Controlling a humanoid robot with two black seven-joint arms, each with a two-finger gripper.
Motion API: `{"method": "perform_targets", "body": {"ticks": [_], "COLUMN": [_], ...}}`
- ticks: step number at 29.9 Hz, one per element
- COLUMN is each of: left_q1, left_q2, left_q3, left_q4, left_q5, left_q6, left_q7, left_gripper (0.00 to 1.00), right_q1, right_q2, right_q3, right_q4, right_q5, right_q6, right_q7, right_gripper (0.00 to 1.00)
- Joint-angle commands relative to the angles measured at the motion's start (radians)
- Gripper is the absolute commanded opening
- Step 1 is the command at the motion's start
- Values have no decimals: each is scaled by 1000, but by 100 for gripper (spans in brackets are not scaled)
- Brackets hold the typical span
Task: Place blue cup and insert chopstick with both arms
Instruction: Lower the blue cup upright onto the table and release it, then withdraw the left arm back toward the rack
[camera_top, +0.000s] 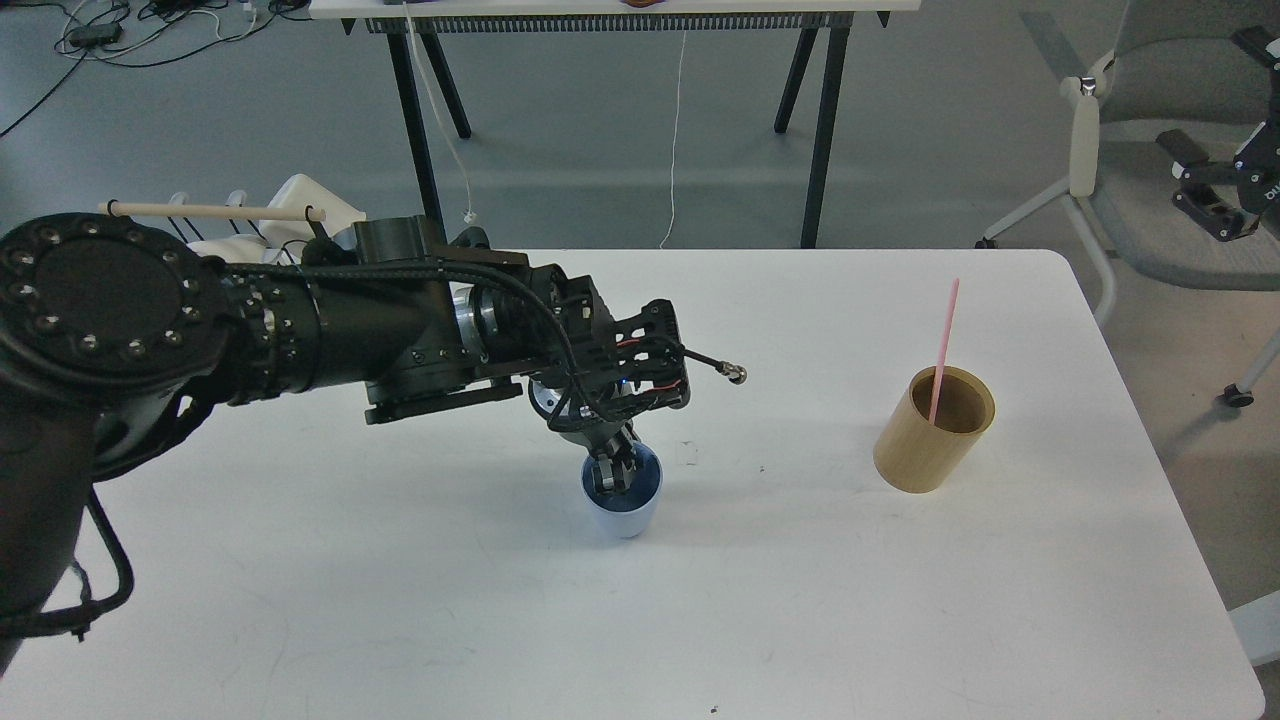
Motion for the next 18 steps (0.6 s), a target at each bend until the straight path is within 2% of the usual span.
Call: {"method": "perform_targets", "body": {"ticks": [1,4,18], "left_q1": [11,14,60], "left_q2": [0,0,0], "left_q3": [-12,-49,-256], "left_q4": [34,37,56], "left_q5": [1,1,1], "left_q6": [0,0,0], "left_q7": [0,0,0], "left_gripper": [34,38,67], "right_q1": [2,2,40], "right_q2": [5,5,5], "right_q3": [2,1,-11], "right_q4": [-2,-2,-5], "right_q5": [-2,-2,-77], "right_q6": [0,0,0], "right_q7": [0,0,0], "right_gripper": [99,100,100]}}
